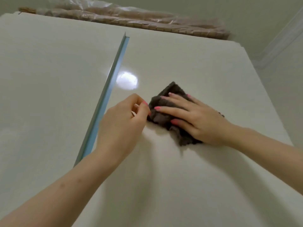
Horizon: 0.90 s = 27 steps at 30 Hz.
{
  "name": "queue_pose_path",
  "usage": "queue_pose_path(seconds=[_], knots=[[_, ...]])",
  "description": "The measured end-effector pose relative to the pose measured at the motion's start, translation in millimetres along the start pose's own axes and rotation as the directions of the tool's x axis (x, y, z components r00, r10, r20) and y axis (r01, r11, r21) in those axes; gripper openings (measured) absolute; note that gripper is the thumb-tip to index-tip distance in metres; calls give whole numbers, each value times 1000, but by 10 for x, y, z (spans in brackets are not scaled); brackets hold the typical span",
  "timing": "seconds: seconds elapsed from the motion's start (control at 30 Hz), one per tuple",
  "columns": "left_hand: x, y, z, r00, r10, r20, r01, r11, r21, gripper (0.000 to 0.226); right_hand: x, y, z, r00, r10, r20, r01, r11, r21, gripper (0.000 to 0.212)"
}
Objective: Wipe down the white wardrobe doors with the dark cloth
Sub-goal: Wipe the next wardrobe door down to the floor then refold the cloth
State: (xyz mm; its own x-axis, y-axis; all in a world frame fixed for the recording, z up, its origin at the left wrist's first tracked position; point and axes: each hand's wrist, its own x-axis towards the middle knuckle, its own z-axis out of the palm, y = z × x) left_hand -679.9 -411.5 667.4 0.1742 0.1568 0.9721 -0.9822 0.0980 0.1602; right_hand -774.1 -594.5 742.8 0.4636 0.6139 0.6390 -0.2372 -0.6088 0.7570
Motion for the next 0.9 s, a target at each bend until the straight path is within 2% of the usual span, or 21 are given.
queue_pose_path(seconds=[0.07, 0.13, 0.23, 0.3, 0.4, 0.47, 0.53, 0.6, 0.67, 0.77, 0.83, 0.9], knots=[[-19, 34, 43, 1000, -14, 5, 14, 1000, 0, 23, 46, 363, -62, 976, 214, -49, -212, 976, 50, 45], [-46, 63, 69, 1000, -27, -1, 27, 1000, -3, 23, 91, 580, -71, 911, 399, -100, -392, 916, 87, 43], [-88, 106, 109, 999, -46, -1, 46, 999, 22, 24, 98, 495, -31, 873, 477, -100, -468, 878, 105, 44], [-116, 140, 142, 998, -56, -8, 56, 998, 20, 23, -26, 273, 10, 910, 406, -88, -396, 912, 107, 45], [-180, 186, 196, 999, -48, -22, 48, 999, 23, 22, -465, -102, 53, 988, 129, -83, -125, 991, 48, 48], [-230, 217, 248, 999, -36, -5, 36, 998, 46, 22, -750, -162, 78, 998, -67, -15, 67, 998, -4, 45], [-264, 254, 299, 999, -35, 14, 34, 996, 80, 22, -846, -8, 22, 993, -115, 5, 115, 993, -14, 43], [-271, 283, 341, 999, -42, 21, 40, 995, 90, 22, -797, 260, -31, 999, -13, -33, 12, 1000, -11, 44], [-289, 299, 383, 999, -49, 21, 47, 995, 88, 23, -717, 553, -80, 984, 165, -72, -164, 986, 26, 46], [-349, 327, 455, 998, -52, 26, 50, 995, 83, 23, -613, 893, -137, 884, 453, -120, -446, 892, 77, 44], [-386, 338, 499, 998, -44, 42, 40, 996, 82, 23, -556, 890, -141, 840, 531, -113, -522, 847, 102, 44], [-425, 344, 542, 998, -26, 61, 21, 996, 82, 23, -632, 729, -101, 850, 512, -124, -501, 858, 111, 45]])
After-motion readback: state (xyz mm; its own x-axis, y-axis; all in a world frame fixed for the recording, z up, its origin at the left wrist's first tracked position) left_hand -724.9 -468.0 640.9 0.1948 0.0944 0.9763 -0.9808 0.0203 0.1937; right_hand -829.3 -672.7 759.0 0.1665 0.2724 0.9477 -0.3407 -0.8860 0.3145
